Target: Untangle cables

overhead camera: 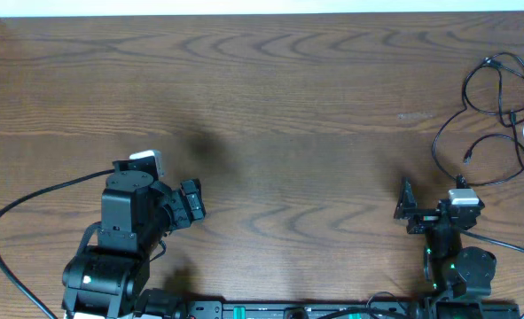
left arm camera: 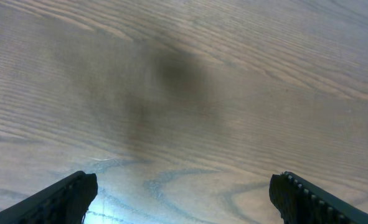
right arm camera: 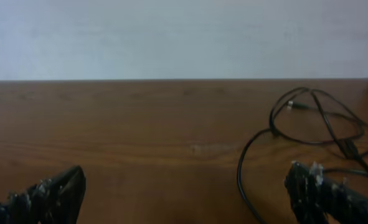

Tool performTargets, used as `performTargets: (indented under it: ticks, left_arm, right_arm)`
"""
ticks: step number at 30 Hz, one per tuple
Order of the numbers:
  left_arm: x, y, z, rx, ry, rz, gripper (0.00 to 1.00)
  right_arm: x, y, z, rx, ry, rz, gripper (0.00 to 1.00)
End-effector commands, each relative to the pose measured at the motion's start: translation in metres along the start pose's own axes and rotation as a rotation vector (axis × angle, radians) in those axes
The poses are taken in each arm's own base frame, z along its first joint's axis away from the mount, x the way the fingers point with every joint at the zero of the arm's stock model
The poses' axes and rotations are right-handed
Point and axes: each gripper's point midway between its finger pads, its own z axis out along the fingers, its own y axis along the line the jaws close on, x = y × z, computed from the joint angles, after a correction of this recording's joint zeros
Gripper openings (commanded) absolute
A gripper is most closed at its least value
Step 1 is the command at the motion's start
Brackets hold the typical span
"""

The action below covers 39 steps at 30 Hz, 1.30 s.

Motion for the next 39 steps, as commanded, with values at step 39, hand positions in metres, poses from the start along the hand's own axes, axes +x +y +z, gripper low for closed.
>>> performTargets:
  ticks: [39]
  left_arm:
    - [0.003,0.017,0.028,0.117,-0.666,0.182,0.94]
  right_arm:
    - [0.000,0.005,0.000,-0.023,-0.001,-0.033,0.99]
